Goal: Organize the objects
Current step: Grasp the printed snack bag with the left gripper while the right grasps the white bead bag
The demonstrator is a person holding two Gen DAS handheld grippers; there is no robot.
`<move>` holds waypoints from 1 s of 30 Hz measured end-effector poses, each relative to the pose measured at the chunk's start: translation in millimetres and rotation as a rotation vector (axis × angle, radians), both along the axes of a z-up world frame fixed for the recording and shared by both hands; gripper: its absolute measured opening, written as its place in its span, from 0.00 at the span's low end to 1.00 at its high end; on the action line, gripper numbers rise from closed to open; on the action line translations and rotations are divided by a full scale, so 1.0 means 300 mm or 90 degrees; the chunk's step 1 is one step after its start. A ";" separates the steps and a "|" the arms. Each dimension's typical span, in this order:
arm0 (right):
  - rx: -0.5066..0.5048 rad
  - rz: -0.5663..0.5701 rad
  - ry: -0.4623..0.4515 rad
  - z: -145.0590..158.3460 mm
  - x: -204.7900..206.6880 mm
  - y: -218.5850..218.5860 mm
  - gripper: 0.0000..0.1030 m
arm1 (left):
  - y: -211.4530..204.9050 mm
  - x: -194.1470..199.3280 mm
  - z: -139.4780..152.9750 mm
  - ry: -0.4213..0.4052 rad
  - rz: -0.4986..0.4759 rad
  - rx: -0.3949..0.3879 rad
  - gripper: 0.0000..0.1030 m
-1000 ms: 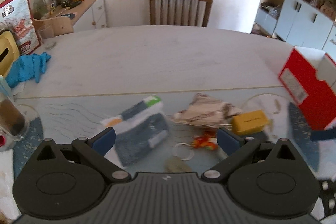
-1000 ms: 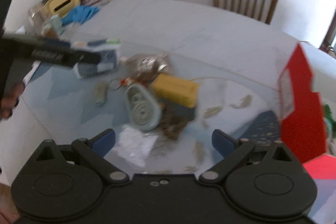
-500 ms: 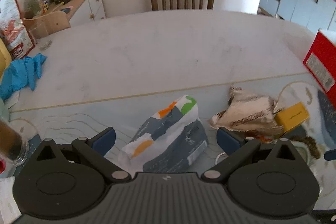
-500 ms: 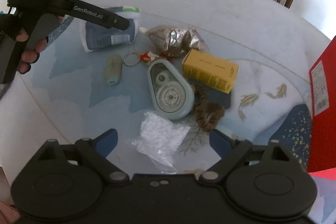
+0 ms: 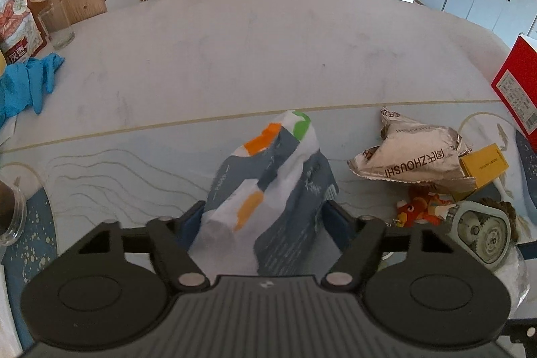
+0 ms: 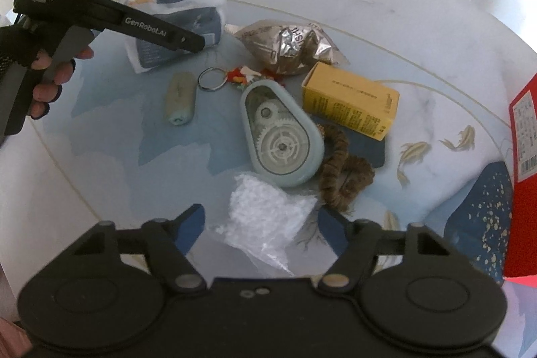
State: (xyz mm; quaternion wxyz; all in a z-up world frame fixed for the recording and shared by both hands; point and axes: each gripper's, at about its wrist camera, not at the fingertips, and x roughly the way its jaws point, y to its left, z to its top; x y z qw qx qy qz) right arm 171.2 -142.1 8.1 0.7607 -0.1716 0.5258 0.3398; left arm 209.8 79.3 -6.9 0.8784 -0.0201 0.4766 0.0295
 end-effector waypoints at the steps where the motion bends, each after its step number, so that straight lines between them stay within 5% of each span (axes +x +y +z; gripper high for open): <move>1: -0.002 0.002 -0.002 0.002 -0.003 0.002 0.66 | 0.000 -0.003 0.003 -0.002 0.000 -0.001 0.64; 10: -0.001 0.010 -0.009 0.023 -0.016 -0.009 0.40 | -0.001 -0.033 0.028 -0.011 0.004 0.002 0.41; 30: 0.087 -0.077 -0.092 0.264 0.029 -0.284 0.37 | -0.116 -0.148 0.219 -0.062 0.005 0.013 0.35</move>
